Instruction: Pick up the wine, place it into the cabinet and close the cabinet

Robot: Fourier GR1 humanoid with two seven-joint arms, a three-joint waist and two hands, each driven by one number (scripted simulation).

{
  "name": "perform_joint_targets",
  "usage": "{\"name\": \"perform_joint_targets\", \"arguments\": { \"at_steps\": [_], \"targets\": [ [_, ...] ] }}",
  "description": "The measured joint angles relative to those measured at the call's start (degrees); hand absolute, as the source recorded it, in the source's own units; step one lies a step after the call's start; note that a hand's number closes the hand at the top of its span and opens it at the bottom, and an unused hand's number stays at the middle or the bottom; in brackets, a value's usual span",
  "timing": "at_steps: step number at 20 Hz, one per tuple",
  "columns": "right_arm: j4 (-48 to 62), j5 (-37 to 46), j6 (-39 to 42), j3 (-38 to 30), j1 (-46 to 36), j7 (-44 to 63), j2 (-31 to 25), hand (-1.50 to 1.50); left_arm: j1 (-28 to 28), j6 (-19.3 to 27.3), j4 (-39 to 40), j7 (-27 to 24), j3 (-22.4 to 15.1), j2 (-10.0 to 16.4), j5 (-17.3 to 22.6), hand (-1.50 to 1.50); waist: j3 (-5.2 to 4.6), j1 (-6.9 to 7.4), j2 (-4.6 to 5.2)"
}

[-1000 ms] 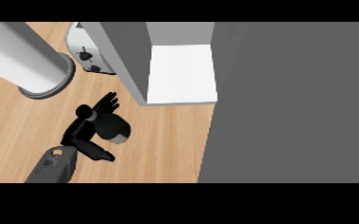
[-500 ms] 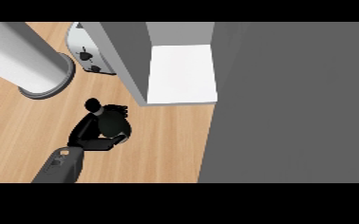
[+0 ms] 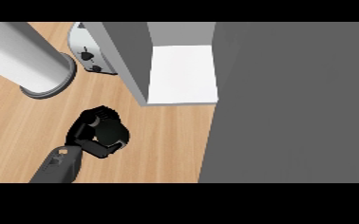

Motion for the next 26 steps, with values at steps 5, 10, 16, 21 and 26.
{"name": "perform_joint_targets", "arguments": {
  "at_steps": [5,10,16,21,26],
  "targets": [
    [0.2,-0.09,-0.65,0.11,1.16,-1.33,-1.04,-1.5,4.42,7.45,-4.4,-2.6,3.22,-2.62,3.28,1.5,0.22,0.75,-0.41],
    [0.07,-0.15,-1.0,0.0,2.89,-3.12,-1.84,-1.5,8.84,9.87,-10.93,-1.73,3.3,-4.97,5.18,1.5,0.25,1.11,-0.38],
    [-0.04,-0.11,-1.94,0.32,3.3,-4.27,-2.46,-1.5,15.97,8.51,-21.89,2.89,-0.57,-8.6,6.15,1.5,0.16,1.34,-0.32],
    [-0.28,-0.14,-2.01,0.1,3.97,-4.8,-3.83,-1.5,20.37,9.29,-31.54,7.9,-3.44,-11.08,6.76,1.5,0.1,1.21,-0.24],
    [-0.27,-0.18,-2.59,0.54,4.69,-5.77,-4.4,-1.5,24.87,11.83,-42.91,14.77,-9.12,-12.51,8.99,1.5,0.08,1.14,-0.24]
  ]
}}
